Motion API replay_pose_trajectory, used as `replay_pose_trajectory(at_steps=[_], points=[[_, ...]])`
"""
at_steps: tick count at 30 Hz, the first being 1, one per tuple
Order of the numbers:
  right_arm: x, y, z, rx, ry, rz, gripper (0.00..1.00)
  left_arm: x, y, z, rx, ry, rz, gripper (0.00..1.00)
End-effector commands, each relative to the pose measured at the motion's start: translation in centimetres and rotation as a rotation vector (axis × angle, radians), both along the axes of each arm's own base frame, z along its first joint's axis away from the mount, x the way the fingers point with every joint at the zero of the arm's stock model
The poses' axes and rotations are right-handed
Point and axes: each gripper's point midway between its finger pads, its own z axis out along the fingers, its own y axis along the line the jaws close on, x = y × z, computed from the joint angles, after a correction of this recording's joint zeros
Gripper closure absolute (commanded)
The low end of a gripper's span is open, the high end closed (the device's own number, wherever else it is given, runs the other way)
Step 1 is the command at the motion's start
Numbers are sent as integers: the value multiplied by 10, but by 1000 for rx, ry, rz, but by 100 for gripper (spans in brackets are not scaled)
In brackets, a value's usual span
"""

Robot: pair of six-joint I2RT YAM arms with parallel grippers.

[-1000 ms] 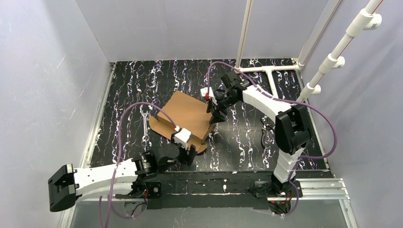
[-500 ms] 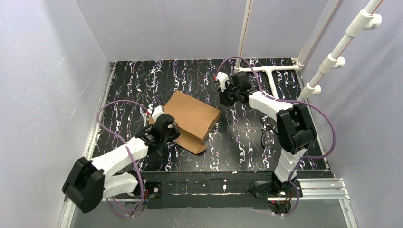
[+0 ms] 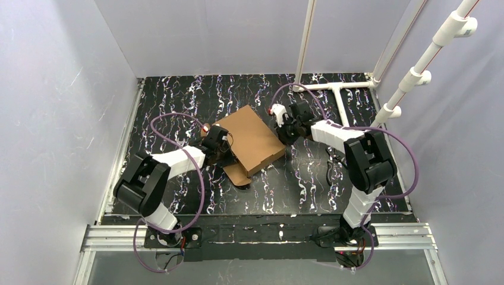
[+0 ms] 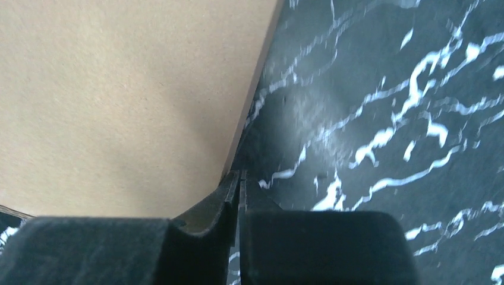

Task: Fold the paper box
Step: Close the paper box at the center of the board.

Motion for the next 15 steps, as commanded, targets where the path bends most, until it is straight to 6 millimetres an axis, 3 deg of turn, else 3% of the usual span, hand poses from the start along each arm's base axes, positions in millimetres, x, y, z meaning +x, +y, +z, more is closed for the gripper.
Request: replay_pose_trajectory(at_steps=[1,3,6,8,11,12,15], points=[[-17,-15,18,-22,-27,-15,85,18,-34,29,-99,-74,-155,100],[-11,-26,28,-46,-81,-51,82,21,-33,32,-76,-95,-173,100],[6,-45,58,-99,-184,-76,72,16,-12,46,19,-153,-196,100],[4,-49,76,-117,-217,-23,64,7,9,66,103,-208,-224,84],[-24,-37,94,-88,-209,214,47,-20,33,98,172,-275,-335,53],[-42,-30,97,-54,-184,325,39,-33,33,115,151,-328,-410,44],[-99,-8,97,109,-158,708,9,-70,22,130,41,-415,-604,22]])
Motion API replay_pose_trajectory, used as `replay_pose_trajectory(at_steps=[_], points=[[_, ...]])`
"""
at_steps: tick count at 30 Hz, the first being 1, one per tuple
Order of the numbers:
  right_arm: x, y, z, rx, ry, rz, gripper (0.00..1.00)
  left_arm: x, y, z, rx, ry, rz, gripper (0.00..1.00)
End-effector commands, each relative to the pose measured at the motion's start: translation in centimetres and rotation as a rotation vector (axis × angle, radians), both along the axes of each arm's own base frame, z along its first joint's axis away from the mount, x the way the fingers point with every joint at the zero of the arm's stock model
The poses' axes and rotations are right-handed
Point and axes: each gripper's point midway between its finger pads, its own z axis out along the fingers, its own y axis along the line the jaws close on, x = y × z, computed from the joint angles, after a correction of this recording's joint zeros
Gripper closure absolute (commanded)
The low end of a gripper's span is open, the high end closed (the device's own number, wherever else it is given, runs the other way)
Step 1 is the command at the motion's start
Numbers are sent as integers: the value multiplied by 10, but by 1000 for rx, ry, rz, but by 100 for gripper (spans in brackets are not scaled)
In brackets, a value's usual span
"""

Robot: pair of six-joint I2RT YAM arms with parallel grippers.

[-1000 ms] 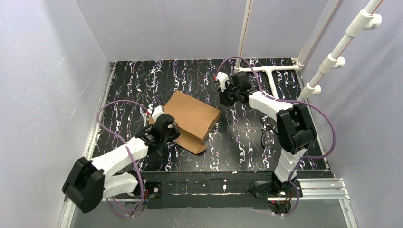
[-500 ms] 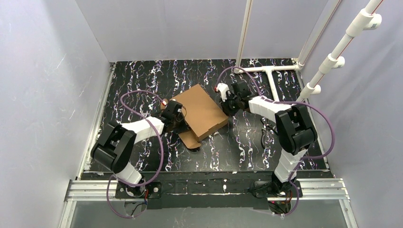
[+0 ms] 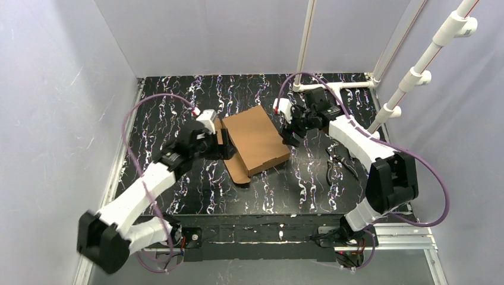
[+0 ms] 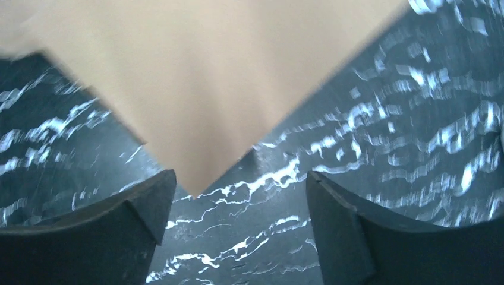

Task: Fold the paper box
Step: Close the paper box at the center of the board.

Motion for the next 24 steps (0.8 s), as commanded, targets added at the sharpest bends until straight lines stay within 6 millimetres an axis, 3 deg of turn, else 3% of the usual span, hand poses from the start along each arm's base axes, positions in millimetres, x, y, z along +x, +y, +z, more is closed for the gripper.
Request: replay_pose_trajectory(at_steps=[1,2,3,6,8,10,13,17,19,24], points=[[-93,30,7,165,55,626,2,-60,-1,17,-25,-99,-330,17],[-102,34,0,179,46,698,2,-66,-5,20,-49,-135,-366,5],[-105,36,-9,175,38,738,2,-72,-11,28,-68,-205,-425,2],[-92,41,-22,145,-13,791,2,-70,-12,43,33,-435,-487,2],[-81,47,-18,147,-53,789,2,-53,-3,50,66,-530,-404,2],[-74,52,-15,148,-93,787,2,-51,-6,51,53,-576,-417,2],[-72,58,-32,104,-120,762,2,-73,-20,33,18,-549,-565,6],[-66,62,-50,27,-191,726,7,-88,-29,-1,169,-582,-679,8],[-56,61,-51,9,-212,661,13,-91,-32,-12,264,-599,-710,2],[-41,49,-51,-57,-273,574,25,-78,-32,-29,396,-692,-616,2]])
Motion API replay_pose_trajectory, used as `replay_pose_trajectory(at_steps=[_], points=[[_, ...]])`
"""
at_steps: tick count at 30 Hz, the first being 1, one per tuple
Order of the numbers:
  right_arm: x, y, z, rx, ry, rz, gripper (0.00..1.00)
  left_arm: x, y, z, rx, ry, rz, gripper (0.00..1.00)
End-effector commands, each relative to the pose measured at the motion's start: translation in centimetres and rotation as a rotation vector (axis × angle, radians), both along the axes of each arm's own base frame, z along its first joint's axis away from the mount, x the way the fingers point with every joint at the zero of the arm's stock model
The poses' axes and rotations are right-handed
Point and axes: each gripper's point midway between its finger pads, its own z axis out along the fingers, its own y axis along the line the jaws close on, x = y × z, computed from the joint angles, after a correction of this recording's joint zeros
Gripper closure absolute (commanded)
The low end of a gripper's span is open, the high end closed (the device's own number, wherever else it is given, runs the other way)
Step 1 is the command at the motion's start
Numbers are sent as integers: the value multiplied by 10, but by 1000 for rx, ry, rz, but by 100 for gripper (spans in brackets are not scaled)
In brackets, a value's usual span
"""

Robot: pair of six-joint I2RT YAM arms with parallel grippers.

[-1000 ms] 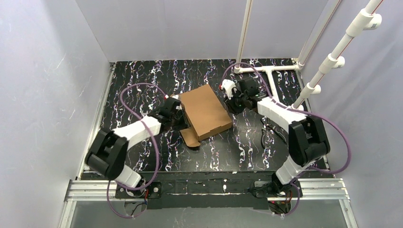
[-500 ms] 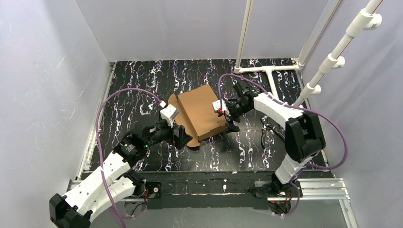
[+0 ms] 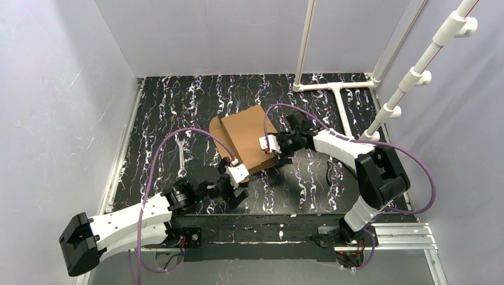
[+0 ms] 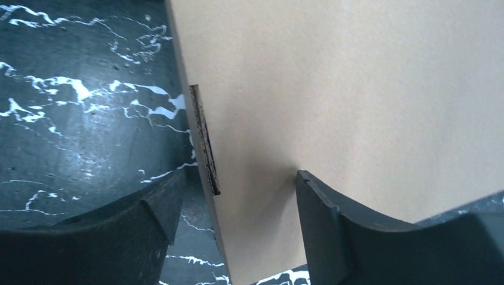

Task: Fold the paper box
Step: Close the paper box at the center of the board.

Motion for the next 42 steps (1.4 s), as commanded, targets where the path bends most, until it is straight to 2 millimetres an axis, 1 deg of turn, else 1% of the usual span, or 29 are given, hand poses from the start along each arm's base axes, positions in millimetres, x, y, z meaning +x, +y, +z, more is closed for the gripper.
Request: replay_pose_trajectory(at_steps=[1,3,5,7,9,11,14,16,18,20,25,26,29,30,31,33,36,39,41,42], points=[[25,-11,12,-7,-113,-117,26,33,14,-6,54,-206,148,2],[27,-19,9,-21,-124,-133,29,38,14,-9,36,-257,155,3],[29,-30,5,-29,-120,-155,30,37,8,-11,10,-286,127,6],[33,-40,4,-24,-116,-178,31,37,4,-15,-13,-309,104,8],[35,-45,8,-13,-106,-188,31,37,-1,-20,-39,-321,93,10],[33,-44,11,3,-85,-188,33,38,-4,-26,-43,-321,86,14],[29,-41,9,18,-53,-187,33,42,-9,-34,-18,-321,85,19],[28,-41,7,18,-41,-188,33,44,-12,-35,-19,-324,83,22],[27,-40,6,22,-32,-188,33,44,-18,-29,-46,-321,73,25],[26,-39,4,26,-16,-189,33,44,-24,-31,-48,-311,61,28],[26,-38,1,25,1,-191,34,45,-30,-50,-46,-285,56,35],[26,-37,1,25,6,-192,34,45,-31,-54,-46,-277,56,38],[25,-37,0,27,16,-193,34,48,-35,-57,-54,-270,70,57],[25,-37,-1,25,19,-194,34,50,-36,-57,-57,-271,76,63],[25,-37,-2,24,22,-194,35,51,-36,-57,-60,-273,83,67],[24,-37,-4,21,28,-194,35,54,-38,-57,-64,-272,90,67],[24,-37,-6,20,34,-194,35,51,-43,-63,-72,-246,77,65],[24,-36,-7,19,45,-196,36,50,-48,-68,-84,-221,71,65],[23,-36,-8,21,51,-195,36,51,-48,-67,-103,-221,85,69],[23,-35,-8,22,54,-194,36,52,-47,-67,-112,-224,95,73]])
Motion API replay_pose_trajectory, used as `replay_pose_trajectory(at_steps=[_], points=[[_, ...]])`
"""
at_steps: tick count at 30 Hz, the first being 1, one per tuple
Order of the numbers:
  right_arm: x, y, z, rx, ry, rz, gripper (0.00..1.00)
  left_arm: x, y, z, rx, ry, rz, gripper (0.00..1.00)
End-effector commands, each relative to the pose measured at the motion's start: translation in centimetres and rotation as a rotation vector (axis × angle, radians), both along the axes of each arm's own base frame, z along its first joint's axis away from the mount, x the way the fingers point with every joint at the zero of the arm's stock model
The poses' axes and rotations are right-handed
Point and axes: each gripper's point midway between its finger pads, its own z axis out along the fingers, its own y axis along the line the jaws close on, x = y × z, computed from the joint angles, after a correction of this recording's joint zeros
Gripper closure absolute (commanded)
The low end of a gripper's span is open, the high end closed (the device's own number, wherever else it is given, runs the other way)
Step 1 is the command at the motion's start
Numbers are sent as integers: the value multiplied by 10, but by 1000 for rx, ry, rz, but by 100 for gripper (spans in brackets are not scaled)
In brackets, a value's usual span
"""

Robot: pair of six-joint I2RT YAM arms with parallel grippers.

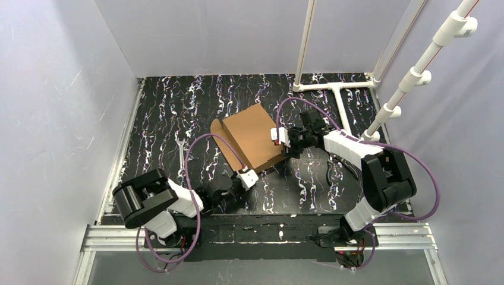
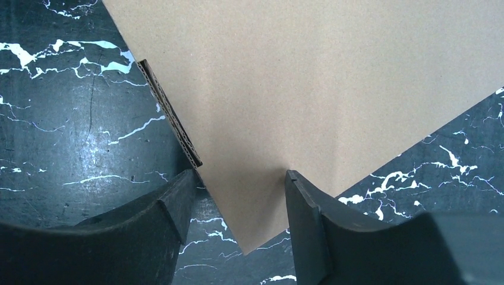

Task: Fold the paper box
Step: Close the paper box at the center of the board.

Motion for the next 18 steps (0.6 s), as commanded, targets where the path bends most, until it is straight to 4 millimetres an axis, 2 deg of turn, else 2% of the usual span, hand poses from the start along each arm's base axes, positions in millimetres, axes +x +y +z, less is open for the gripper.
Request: replay_pose_trajectory(at_steps=[1,8,18], points=[[-8,5,-7,10,70,6,36,8,-11,21,-111,-30,28,77],[-7,3,-11,1,79,2,37,6,-6,27,-201,57,111,100],[-7,2,-15,-11,86,-3,38,1,-5,28,-292,186,183,100]])
